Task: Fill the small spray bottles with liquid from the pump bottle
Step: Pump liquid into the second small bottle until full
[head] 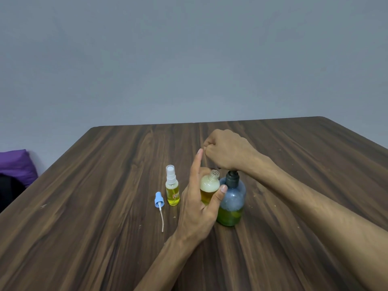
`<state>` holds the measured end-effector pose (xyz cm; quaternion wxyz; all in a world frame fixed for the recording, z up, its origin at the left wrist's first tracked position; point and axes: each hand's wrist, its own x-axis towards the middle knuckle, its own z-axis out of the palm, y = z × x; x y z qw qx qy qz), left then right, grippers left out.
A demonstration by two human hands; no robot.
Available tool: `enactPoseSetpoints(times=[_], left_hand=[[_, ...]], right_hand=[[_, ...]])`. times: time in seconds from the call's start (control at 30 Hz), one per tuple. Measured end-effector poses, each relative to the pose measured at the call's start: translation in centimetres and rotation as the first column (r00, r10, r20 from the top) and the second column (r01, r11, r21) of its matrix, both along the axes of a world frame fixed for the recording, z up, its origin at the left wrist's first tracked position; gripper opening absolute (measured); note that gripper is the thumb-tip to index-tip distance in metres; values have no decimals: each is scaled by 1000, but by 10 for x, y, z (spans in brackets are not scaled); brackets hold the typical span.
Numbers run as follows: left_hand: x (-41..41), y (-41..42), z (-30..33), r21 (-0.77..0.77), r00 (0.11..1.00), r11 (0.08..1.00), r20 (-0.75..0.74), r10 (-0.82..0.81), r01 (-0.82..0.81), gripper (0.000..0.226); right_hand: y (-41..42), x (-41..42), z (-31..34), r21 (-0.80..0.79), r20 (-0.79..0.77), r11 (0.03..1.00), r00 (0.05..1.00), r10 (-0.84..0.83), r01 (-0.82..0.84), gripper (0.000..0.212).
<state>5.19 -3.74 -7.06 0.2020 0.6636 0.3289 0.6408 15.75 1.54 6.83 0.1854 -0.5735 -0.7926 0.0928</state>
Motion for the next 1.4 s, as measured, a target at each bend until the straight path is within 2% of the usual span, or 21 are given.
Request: enactPoseSetpoints(times=[0.17, 0.33, 0.43, 0.53, 0.6, 0.73, 0.9, 1.03, 1.17, 1.3, 1.4], left_hand=[[1, 1, 0, -16, 1000, 1000, 4, -8, 8, 84], [-1, 1, 0, -6, 1000, 1000, -27, 0, -1, 86], [-1, 2, 1, -9, 999, 1000, -34, -17, 16, 88], [-2, 0, 4, 4, 998, 1000, -53, -18, 18, 88], [-3, 0, 5, 12, 998, 1000, -62, -12, 13, 89], [-4, 0, 5, -41, 998, 998, -50, -45, 43, 91], [-3, 1, 3, -10, 998, 1000, -61, -1, 0, 91], [-2, 1, 4, -53, 998, 998, -37, -48, 46, 92], [-3, 1, 2, -21, 999, 1000, -54, -8, 7, 91], [-2, 3, 2, -52, 998, 997, -39, -53, 51, 92], [-3, 2, 0, -24, 999, 1000, -47, -7, 6, 91]], right_hand=[[-2, -4, -5, -1, 83, 1000, 997, -10, 10, 30], [0, -1, -1, 7, -17, 1000, 1000, -4, 4, 34], [0, -1, -7, -43, 27, 999, 1000, 3, -2, 32], [2, 0, -3, -84, -9, 996, 1000, 17, -17, 37], [3, 0, -3, -59, -14, 998, 1000, 12, -13, 35], [-3, -4, -5, -52, 79, 999, 997, 5, -1, 29], [1, -1, -1, 8, 4, 1000, 1000, 18, -18, 33], [-3, -3, -6, 18, 81, 1000, 997, -8, 7, 29], [-3, -2, -1, 94, 26, 996, 1000, -2, 0, 32], [-5, -4, -3, 60, 116, 998, 993, -1, -6, 29], [-2, 0, -2, 56, 57, 998, 998, 12, -15, 32]])
